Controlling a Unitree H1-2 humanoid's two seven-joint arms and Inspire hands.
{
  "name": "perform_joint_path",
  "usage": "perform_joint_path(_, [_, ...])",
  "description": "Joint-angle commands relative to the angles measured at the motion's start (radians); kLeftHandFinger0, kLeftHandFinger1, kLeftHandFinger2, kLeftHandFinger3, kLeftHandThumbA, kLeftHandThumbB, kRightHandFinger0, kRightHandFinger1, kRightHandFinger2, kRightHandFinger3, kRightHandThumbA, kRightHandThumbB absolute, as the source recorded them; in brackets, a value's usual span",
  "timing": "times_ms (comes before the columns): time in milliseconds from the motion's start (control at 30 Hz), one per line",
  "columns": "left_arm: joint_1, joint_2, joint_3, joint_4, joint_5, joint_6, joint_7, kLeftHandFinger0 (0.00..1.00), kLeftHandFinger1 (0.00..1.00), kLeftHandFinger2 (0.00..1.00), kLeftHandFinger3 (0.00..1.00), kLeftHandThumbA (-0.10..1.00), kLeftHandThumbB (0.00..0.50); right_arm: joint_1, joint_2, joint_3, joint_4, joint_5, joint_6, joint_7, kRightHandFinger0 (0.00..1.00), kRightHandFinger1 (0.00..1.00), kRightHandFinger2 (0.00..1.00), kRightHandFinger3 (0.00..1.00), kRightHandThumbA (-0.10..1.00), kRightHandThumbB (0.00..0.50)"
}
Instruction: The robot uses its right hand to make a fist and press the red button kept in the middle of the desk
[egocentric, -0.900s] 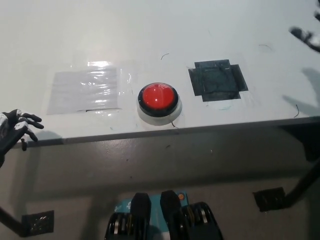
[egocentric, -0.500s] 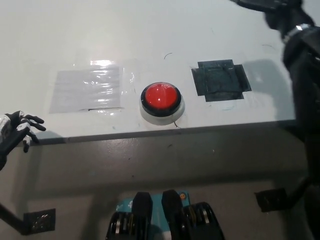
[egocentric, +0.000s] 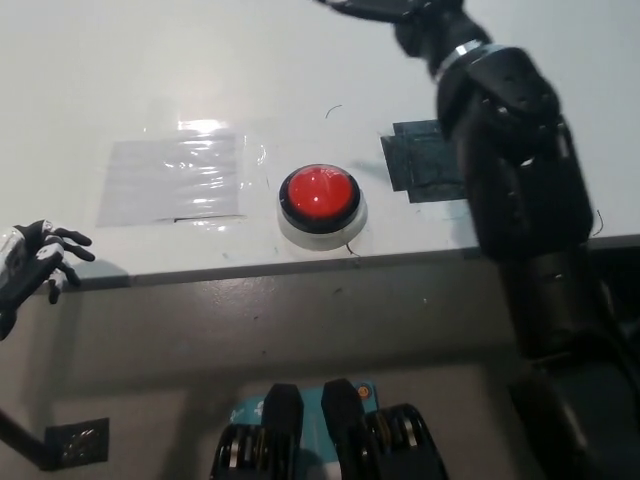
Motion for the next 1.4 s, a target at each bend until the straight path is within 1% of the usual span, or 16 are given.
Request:
perform_joint_path(0, [-0.026, 0.013, 0.004, -0.010, -0.007, -0.023, -0.013, 0.19, 0.31, 0.44, 0.58, 0.54, 0.000, -0.019, 0.034, 0.009, 0.026, 0.006, -0.095, 0.038, 0.00, 0.00, 0.30, 0.35, 1.00, 0.410])
perform_joint_path(100, [-0.030, 0.012, 0.005, -0.006, -0.007, -0.027, -0.016, 0.16, 0.28, 0.43, 0.58, 0.54, 0.000, 0.033, 0.066, 0.026, 0.065, -0.003, -0.125, 0.050, 0.00, 0.00, 0.31, 0.38, 1.00, 0.390])
perform_joint_path(167, [-0.037, 0.012, 0.008, -0.006, -0.008, -0.022, -0.014, 0.15, 0.27, 0.41, 0.57, 0.53, 0.000, 0.043, 0.072, 0.025, 0.080, -0.004, -0.135, 0.051, 0.00, 0.00, 0.31, 0.38, 1.00, 0.390])
perform_joint_path(233, [-0.037, 0.013, 0.007, -0.006, -0.008, -0.023, -0.016, 0.15, 0.28, 0.41, 0.56, 0.53, 0.000, 0.060, 0.083, 0.014, 0.110, 0.012, -0.150, 0.064, 0.00, 0.00, 0.31, 0.37, 1.00, 0.384])
perform_joint_path(267, [-0.037, 0.014, 0.005, -0.007, -0.003, -0.024, -0.014, 0.15, 0.29, 0.42, 0.57, 0.53, 0.000, 0.075, 0.084, 0.018, 0.133, 0.008, -0.178, 0.077, 0.00, 0.00, 0.29, 0.35, 1.00, 0.352])
perform_joint_path(367, [-0.043, 0.016, 0.006, -0.013, -0.003, -0.016, -0.014, 0.15, 0.28, 0.43, 0.58, 0.52, 0.000, 0.086, 0.089, 0.020, 0.154, -0.002, -0.182, 0.067, 0.00, 0.00, 0.29, 0.34, 1.00, 0.351])
perform_joint_path(433, [-0.044, 0.016, 0.007, -0.014, -0.010, -0.015, -0.019, 0.14, 0.28, 0.42, 0.58, 0.53, 0.000, 0.108, 0.093, 0.019, 0.175, 0.005, -0.189, 0.080, 0.00, 0.00, 0.26, 0.32, 1.00, 0.367])
perform_joint_path(467, [-0.043, 0.016, 0.006, -0.014, -0.008, -0.016, -0.019, 0.14, 0.28, 0.42, 0.58, 0.53, 0.000, 0.113, 0.094, 0.018, 0.185, 0.007, -0.199, 0.086, 0.00, 0.00, 0.25, 0.31, 1.00, 0.364])
perform_joint_path(533, [-0.042, 0.017, 0.006, -0.019, -0.006, -0.013, -0.018, 0.14, 0.28, 0.42, 0.58, 0.54, 0.000, 0.129, 0.093, 0.019, 0.197, 0.007, -0.216, 0.097, 0.00, 0.00, 0.24, 0.29, 1.00, 0.337])
perform_joint_path(567, [-0.043, 0.016, 0.006, -0.020, -0.005, -0.010, -0.017, 0.15, 0.28, 0.42, 0.58, 0.55, 0.000, 0.136, 0.092, 0.017, 0.203, 0.010, -0.222, 0.103, 0.00, 0.00, 0.22, 0.28, 1.00, 0.343])
perform_joint_path(900, [-0.064, 0.021, 0.009, -0.016, -0.002, -0.005, -0.017, 0.14, 0.29, 0.43, 0.58, 0.54, 0.000, 0.186, 0.098, 0.006, 0.206, 0.003, -0.181, 0.071, 0.00, 0.00, 0.26, 0.34, 1.00, 0.301])
perform_joint_path(967, [-0.064, 0.021, 0.009, -0.022, -0.002, 0.003, -0.017, 0.14, 0.28, 0.42, 0.59, 0.54, 0.000, 0.202, 0.103, 0.010, 0.205, -0.003, -0.183, 0.071, 0.00, 0.00, 0.27, 0.35, 1.00, 0.274])
perform_joint_path(1067, [-0.069, 0.026, 0.007, -0.014, -0.001, 0.005, -0.022, 0.15, 0.30, 0.44, 0.61, 0.53, 0.000, 0.226, 0.111, 0.011, 0.220, -0.002, -0.170, 0.070, 0.00, 0.00, 0.29, 0.37, 1.00, 0.300])
perform_joint_path(1200, [-0.070, 0.026, 0.006, -0.016, 0.005, 0.006, -0.021, 0.14, 0.29, 0.43, 0.59, 0.54, 0.000, 0.245, 0.110, 0.018, 0.252, -0.015, -0.155, 0.066, 0.00, 0.00, 0.29, 0.36, 1.00, 0.277])
perform_joint_path(1300, [-0.068, 0.024, 0.006, -0.030, 0.009, 0.015, -0.017, 0.14, 0.28, 0.42, 0.59, 0.54, 0.000, 0.271, 0.103, 0.022, 0.267, -0.020, -0.109, 0.065, 0.00, 0.00, 0.28, 0.36, 1.00, 0.279])
perform_joint_path(1367, [-0.067, 0.025, 0.005, -0.028, 0.013, 0.008, -0.017, 0.15, 0.29, 0.44, 0.59, 0.54, 0.000, 0.283, 0.100, 0.023, 0.265, -0.026, -0.093, 0.058, 0.00, 0.00, 0.27, 0.37, 1.00, 0.296])
